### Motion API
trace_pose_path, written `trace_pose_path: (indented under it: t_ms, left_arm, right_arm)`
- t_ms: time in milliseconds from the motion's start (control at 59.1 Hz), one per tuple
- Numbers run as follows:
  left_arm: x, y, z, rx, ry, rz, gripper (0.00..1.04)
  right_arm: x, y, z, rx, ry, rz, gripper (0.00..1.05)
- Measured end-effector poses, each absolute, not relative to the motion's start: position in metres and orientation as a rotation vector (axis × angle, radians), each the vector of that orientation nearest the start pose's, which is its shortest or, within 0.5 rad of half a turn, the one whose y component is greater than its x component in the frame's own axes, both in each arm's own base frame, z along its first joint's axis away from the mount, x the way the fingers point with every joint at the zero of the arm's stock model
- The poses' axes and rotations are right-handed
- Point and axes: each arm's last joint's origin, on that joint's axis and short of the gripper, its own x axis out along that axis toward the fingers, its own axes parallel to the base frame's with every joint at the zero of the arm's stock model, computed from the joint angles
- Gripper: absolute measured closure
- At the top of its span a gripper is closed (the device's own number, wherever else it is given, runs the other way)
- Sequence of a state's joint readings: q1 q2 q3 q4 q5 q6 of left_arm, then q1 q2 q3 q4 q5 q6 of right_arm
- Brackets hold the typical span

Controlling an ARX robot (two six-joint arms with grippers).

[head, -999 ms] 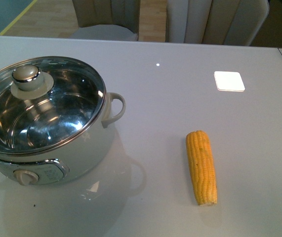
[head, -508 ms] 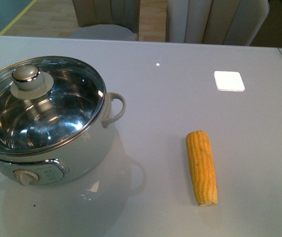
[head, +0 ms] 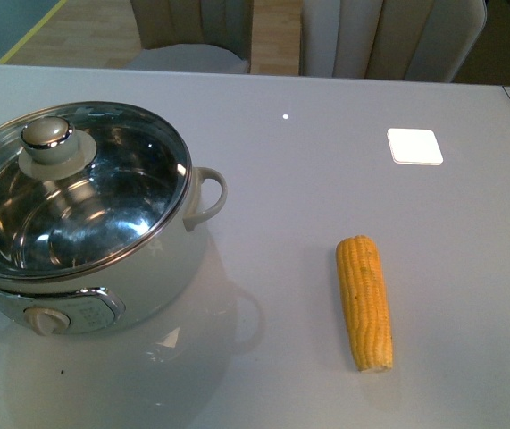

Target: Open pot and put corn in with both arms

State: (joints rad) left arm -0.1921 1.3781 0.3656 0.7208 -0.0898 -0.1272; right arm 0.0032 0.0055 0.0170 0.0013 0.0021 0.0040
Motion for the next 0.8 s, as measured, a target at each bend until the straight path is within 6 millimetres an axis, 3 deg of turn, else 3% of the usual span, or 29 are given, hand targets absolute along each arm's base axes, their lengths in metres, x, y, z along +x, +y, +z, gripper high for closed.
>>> trace_pose_path:
  t_ms: [203, 491, 796]
  left_arm:
    - [0.277, -0.052, 0.128, -0.038, 0.371, -0.073, 0.07]
    - [0.302, -0.053, 0.086, 0.018, 0.447, -0.068, 0.07]
    - [0.315, -0.055, 0.075, 0.029, 0.448, -0.077, 0.07]
  right_arm:
    - [0.097, 0.000, 0.169, 0.004, -0.013, 0.001, 0.09]
    - [0.097, 0.000, 0.169, 0.004, -0.013, 0.001, 0.09]
    - [0.097, 0.000, 0.169, 0.004, -0.013, 0.001, 0.09]
